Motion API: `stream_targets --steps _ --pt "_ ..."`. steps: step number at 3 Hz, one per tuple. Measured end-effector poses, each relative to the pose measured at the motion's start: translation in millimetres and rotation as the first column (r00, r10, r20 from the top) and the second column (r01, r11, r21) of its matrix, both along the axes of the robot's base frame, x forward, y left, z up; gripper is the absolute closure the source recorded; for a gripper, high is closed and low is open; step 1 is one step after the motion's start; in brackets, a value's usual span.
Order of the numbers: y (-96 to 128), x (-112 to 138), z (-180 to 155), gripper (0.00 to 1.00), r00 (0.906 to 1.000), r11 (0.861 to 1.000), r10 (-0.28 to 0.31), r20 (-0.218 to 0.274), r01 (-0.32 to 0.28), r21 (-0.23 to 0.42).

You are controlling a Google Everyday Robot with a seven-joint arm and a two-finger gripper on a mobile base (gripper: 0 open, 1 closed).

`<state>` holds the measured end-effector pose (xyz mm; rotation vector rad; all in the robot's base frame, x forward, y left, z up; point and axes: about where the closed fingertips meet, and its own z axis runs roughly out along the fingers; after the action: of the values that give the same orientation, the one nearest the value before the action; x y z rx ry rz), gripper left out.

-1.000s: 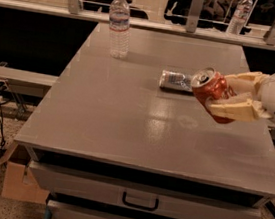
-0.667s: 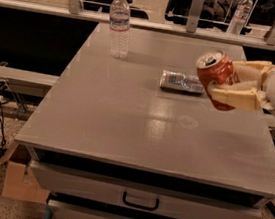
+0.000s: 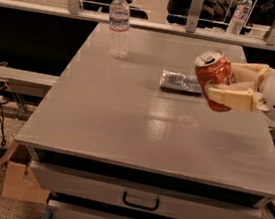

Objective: Place coke can upright

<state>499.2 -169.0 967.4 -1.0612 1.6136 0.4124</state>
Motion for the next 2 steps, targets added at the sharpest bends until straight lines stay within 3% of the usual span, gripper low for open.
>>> stream_targets --steps 1,2 --pt "4.9 0.4 -6.0 1.00 0.9977 0.988 -0.049 -0.046 0.056 0.143" --pt "9.9 0.7 -11.6 1.00 0.9930 0.959 -0.088 -0.079 0.106 0.262"
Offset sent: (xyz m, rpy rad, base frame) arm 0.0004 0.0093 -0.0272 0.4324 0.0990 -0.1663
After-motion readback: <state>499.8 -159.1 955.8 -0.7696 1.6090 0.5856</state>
